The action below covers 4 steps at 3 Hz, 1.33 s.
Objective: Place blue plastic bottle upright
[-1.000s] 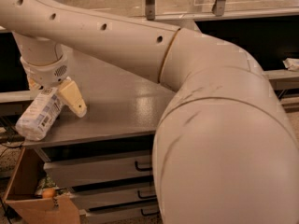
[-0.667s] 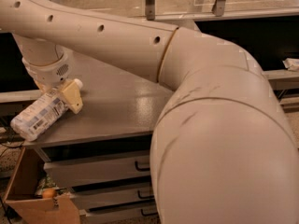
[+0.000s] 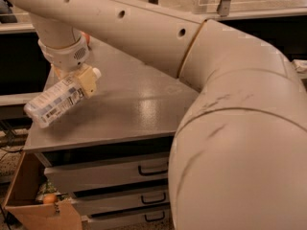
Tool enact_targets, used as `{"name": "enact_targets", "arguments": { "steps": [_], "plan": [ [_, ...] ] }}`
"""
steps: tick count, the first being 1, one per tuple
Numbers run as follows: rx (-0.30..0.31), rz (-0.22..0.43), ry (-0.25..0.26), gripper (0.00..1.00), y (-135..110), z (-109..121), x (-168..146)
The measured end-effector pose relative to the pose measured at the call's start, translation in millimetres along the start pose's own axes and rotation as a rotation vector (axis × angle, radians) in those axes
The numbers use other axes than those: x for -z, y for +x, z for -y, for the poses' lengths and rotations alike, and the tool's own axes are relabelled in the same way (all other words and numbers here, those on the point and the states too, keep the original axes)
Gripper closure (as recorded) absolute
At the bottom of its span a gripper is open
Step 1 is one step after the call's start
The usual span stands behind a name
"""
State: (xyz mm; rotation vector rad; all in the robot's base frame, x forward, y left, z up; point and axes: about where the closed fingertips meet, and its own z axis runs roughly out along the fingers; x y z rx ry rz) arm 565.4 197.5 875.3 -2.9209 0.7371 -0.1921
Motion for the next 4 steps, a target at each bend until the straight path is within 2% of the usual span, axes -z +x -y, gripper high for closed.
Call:
{"name": "enact_targets", "arguments": {
  "steps": [1,2,3,4],
  "plan": [
    [-0.093,0.032,0.151,1.00,44,-25,49],
    [-0.090,0.031,0.151,1.00,43,-24,49],
    [-0.052,-0.039,0.132,1.00,56,-25,62],
    [0.012,-0.162,0.116,1.00,92,-31,99]
  ]
}}
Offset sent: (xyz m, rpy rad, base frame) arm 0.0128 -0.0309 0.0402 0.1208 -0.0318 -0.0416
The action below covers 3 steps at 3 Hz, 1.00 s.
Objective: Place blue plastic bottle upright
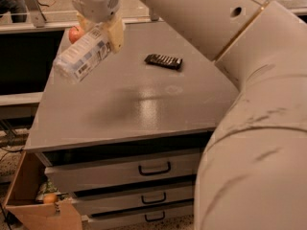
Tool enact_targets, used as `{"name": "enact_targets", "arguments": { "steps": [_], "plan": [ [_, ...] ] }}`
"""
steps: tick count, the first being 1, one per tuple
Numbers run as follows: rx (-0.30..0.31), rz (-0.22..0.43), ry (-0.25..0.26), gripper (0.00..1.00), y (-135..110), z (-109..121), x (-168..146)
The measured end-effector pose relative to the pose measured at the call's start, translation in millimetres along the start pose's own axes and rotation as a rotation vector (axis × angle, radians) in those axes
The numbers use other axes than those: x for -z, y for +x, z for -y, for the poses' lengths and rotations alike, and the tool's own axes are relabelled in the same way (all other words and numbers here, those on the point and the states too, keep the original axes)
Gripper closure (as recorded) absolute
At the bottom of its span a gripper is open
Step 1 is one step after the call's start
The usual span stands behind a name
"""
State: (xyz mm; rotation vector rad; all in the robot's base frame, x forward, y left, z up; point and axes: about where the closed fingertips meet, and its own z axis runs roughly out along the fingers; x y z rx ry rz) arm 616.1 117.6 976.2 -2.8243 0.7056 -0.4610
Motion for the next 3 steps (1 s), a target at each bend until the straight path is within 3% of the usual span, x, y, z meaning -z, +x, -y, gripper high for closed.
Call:
{"name": "enact_targets", "arguments": {
  "steps": [1,2,3],
  "plan": [
    [0.103,-0.105,0.020,1.00,50,-6,40],
    [0.179,-0.149,0.045,1.00,87,-29,66],
    [0.269,-0.169,0.067,1.00,92,-22,69]
  ]
}}
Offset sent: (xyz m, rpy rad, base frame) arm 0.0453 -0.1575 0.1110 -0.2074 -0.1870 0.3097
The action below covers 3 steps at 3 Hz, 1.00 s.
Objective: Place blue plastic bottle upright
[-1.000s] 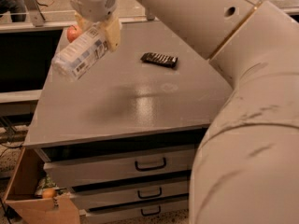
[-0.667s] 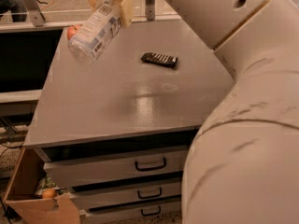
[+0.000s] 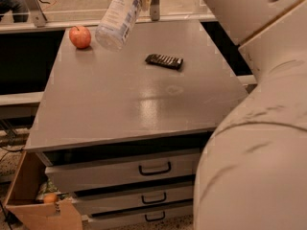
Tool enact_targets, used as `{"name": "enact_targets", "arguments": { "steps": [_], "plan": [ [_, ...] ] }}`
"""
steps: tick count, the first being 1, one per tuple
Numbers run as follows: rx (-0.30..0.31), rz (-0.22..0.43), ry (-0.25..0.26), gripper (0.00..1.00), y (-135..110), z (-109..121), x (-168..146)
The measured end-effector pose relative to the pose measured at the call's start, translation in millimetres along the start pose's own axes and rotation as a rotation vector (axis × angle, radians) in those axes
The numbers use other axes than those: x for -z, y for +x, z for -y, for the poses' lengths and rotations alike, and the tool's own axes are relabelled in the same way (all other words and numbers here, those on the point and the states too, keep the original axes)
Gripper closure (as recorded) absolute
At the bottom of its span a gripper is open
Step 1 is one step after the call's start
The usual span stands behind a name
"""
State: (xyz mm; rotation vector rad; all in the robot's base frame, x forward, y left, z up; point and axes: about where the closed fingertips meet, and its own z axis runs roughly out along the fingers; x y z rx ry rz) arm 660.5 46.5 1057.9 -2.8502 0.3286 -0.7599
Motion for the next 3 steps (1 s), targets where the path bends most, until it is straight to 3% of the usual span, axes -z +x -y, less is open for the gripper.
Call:
{"name": "enact_targets", "arguments": {
  "steps": [1,2,3],
  "plan": [
    [0.000,-0.012,0.015,1.00,3,4,-1],
    [0.037,-0.049,0.015,1.00,13,-9,-7],
    [0.148,-0.091,0.047,1.00,17,-39,-19]
  ]
}}
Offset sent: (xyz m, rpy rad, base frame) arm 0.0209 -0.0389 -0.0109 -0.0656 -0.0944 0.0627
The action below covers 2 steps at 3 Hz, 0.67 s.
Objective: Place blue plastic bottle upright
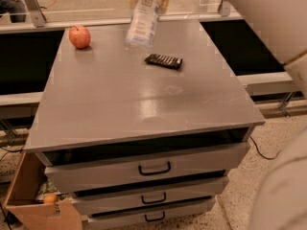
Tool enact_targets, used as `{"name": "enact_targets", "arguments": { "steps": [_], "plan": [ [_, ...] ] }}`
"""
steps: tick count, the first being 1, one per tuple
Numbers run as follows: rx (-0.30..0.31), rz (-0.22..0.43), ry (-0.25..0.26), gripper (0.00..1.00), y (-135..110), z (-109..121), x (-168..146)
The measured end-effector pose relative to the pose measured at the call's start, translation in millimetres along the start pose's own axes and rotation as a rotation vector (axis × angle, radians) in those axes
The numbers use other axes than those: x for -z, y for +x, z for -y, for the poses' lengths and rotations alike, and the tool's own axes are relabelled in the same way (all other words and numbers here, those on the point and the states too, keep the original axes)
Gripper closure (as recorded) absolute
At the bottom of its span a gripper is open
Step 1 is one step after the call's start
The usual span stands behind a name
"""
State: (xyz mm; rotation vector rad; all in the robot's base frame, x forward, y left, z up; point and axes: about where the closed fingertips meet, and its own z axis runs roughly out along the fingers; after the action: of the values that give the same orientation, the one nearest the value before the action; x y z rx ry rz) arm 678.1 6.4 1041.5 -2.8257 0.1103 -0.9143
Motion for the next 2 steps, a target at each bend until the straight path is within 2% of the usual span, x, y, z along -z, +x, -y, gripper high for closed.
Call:
{"name": "enact_targets", "arguments": {
  "steps": [1,2],
  "plan": [
    [0.076,-0.045,0.082,1.00,5,-42,-12],
    [0.099,-0.071,0.224,1.00,12,-74,-19]
  ]
}}
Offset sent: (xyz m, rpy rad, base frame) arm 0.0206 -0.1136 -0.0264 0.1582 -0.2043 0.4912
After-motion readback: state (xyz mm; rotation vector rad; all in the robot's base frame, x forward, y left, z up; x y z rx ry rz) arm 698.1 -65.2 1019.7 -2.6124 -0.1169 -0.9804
